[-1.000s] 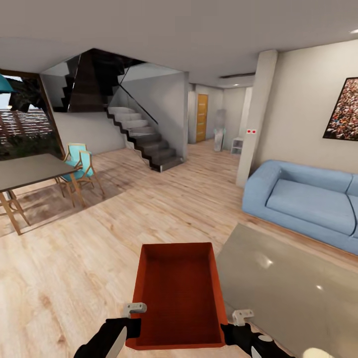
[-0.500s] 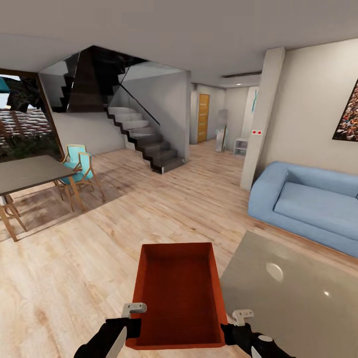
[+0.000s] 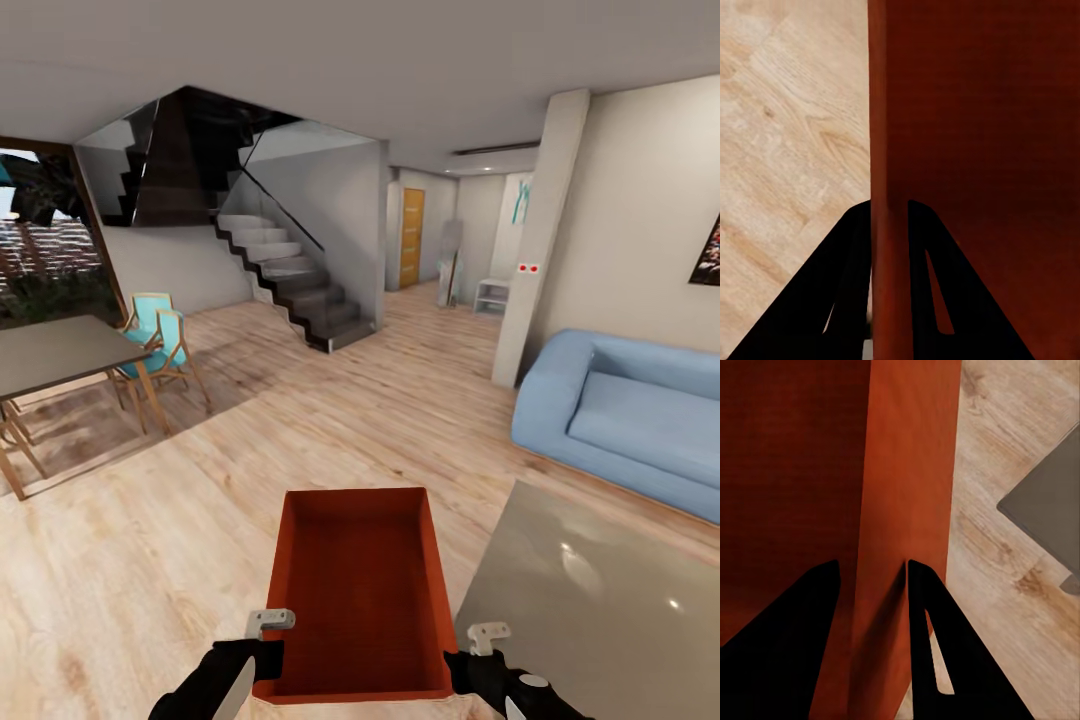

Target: Move the two storage containers from the living room to the garage. In the garage, place one container on the floor and stack the other container on top of it (either order is fine).

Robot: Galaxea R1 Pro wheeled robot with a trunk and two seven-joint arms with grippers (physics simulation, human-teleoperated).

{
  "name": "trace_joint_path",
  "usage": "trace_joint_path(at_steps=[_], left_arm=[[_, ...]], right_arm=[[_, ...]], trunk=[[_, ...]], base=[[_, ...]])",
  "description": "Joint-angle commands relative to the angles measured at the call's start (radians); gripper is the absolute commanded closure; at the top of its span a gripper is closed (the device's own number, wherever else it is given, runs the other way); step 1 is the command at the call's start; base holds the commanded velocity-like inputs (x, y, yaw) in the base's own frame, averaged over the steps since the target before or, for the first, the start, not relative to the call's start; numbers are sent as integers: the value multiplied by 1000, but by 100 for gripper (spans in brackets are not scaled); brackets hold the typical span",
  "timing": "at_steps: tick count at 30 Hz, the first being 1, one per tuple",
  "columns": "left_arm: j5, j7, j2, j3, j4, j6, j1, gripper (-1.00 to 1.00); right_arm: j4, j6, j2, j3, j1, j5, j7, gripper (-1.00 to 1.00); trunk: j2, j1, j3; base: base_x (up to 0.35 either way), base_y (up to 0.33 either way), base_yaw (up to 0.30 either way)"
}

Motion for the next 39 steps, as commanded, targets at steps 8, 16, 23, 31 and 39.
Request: trace_joint_path(at_steps=[8, 16, 23, 31, 39], left_arm=[[-18, 14, 4, 41, -4, -37, -1, 100], [-18, 14, 4, 41, -4, -37, -1, 100], [-18, 14, 4, 41, -4, -37, -1, 100], [-18, 14, 4, 41, -4, -37, -1, 100], [-18, 14, 4, 41, -4, -38, -1, 100]], right_arm=[[3, -4, -1, 11, 0, -5, 2, 100], [3, -4, -1, 11, 0, -5, 2, 100], [3, -4, -1, 11, 0, -5, 2, 100], [3, -4, 0, 11, 0, -5, 2, 100], [3, -4, 0, 12, 0, -4, 2, 100]], trunk=[[-2, 1, -2], [-2, 1, -2], [-2, 1, -2], [-2, 1, -2], [-2, 1, -2]], base=[[297, 140, 0], [297, 140, 0], [297, 154, 0], [297, 157, 0], [297, 144, 0]])
